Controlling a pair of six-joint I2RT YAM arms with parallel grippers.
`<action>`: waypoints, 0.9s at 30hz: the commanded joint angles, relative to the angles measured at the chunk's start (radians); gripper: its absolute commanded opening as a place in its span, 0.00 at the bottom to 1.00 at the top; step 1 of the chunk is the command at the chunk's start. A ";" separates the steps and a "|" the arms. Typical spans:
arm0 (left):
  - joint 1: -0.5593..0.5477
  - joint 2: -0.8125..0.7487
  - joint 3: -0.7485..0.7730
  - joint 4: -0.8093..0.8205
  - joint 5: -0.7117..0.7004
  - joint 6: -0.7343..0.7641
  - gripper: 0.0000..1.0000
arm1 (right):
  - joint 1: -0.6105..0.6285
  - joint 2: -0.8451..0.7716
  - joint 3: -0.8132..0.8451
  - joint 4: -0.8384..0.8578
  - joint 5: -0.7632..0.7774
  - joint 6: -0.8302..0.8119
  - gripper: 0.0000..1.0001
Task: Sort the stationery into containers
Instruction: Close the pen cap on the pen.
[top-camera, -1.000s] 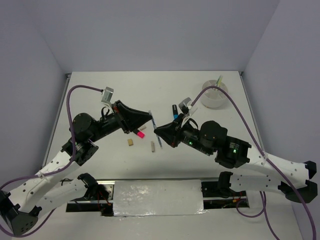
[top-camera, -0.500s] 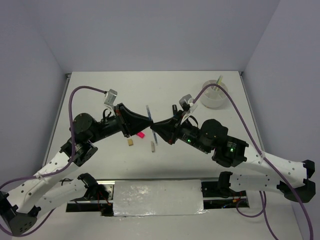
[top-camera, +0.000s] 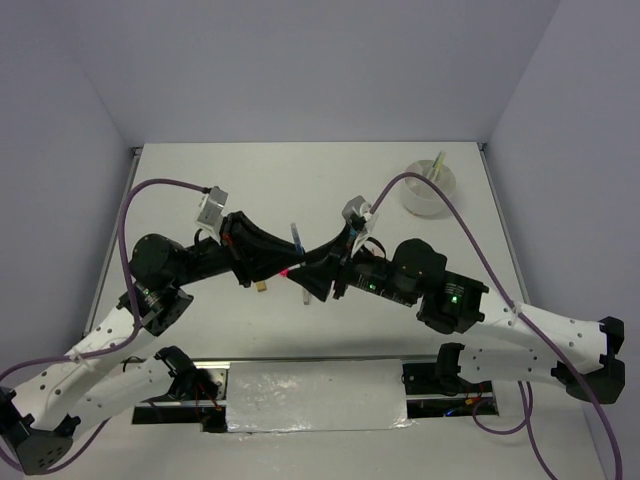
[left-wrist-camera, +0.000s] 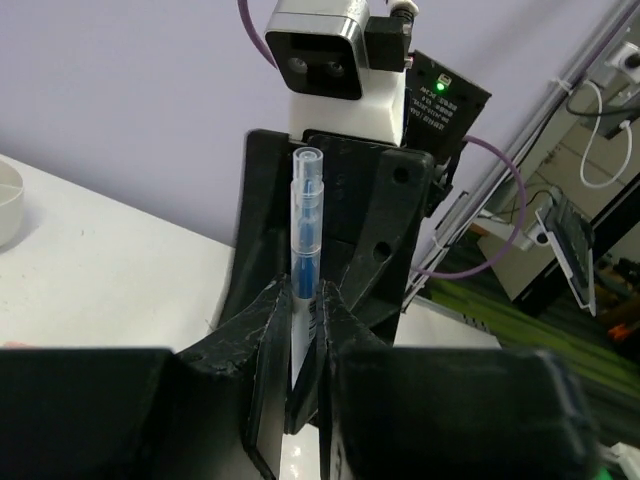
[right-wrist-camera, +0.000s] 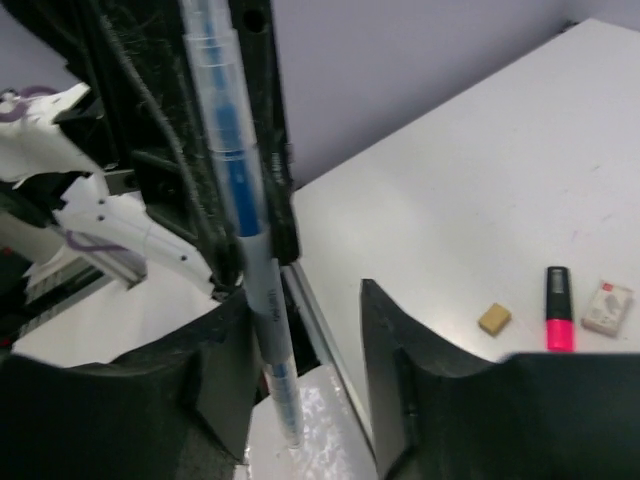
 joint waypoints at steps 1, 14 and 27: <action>-0.002 -0.004 0.027 0.134 0.121 0.023 0.01 | 0.004 0.008 -0.004 0.022 -0.060 -0.014 0.46; -0.004 -0.006 0.145 -0.174 -0.126 0.146 0.73 | 0.004 0.001 -0.029 0.056 -0.042 -0.010 0.00; -0.002 0.054 0.282 -0.312 -0.272 0.171 0.48 | 0.004 0.027 -0.009 0.053 -0.065 -0.001 0.00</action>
